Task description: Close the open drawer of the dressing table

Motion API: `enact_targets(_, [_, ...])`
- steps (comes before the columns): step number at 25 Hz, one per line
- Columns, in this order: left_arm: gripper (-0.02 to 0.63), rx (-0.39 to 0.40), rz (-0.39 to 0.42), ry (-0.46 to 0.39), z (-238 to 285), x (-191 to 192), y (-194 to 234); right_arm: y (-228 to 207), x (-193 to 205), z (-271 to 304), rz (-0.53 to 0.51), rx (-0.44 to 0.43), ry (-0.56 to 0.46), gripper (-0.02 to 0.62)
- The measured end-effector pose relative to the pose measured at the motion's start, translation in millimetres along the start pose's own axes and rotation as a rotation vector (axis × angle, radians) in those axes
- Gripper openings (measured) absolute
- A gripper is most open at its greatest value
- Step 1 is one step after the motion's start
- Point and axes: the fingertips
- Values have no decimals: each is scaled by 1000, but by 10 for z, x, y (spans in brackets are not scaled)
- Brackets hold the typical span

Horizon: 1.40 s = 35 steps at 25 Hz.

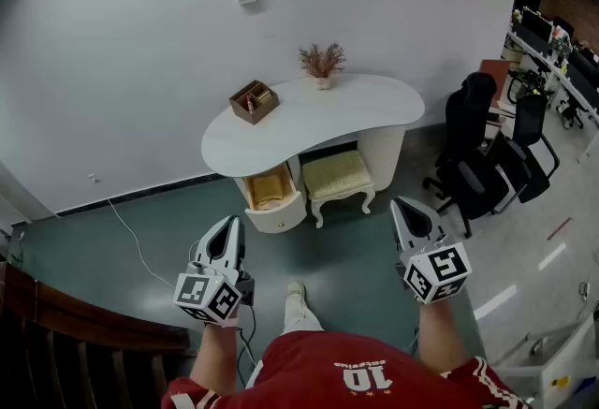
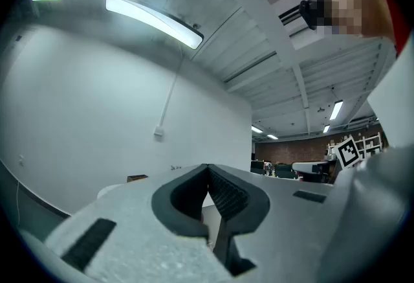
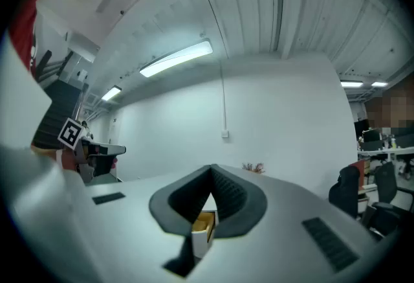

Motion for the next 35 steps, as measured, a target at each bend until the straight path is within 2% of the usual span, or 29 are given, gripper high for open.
enact_targets(4, [0, 3, -11, 4, 12, 48, -7, 7, 35, 7, 1, 8, 7, 3])
enact_targets(11, [0, 4, 25, -1, -54, 7, -58, 29, 41, -62, 12, 4, 2, 3])
enact_targets(22, [0, 16, 37, -4, -85, -11, -200, 18, -16, -195, -3, 11, -23, 3])
enact_targets(27, [0, 16, 34, 4, -88, 39, -239, 4, -53, -241, 51, -9, -58, 5])
enact_targets(35, [0, -16, 30, 39, -81, 89, -173, -32, -4, -98, 62, -22, -46, 6])
Point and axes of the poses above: the fingertips, and each gripper's own axes: z forward along the fingers, y to its left, x out of its underside, and after that the axes turned 5 degrees about x, right-handed
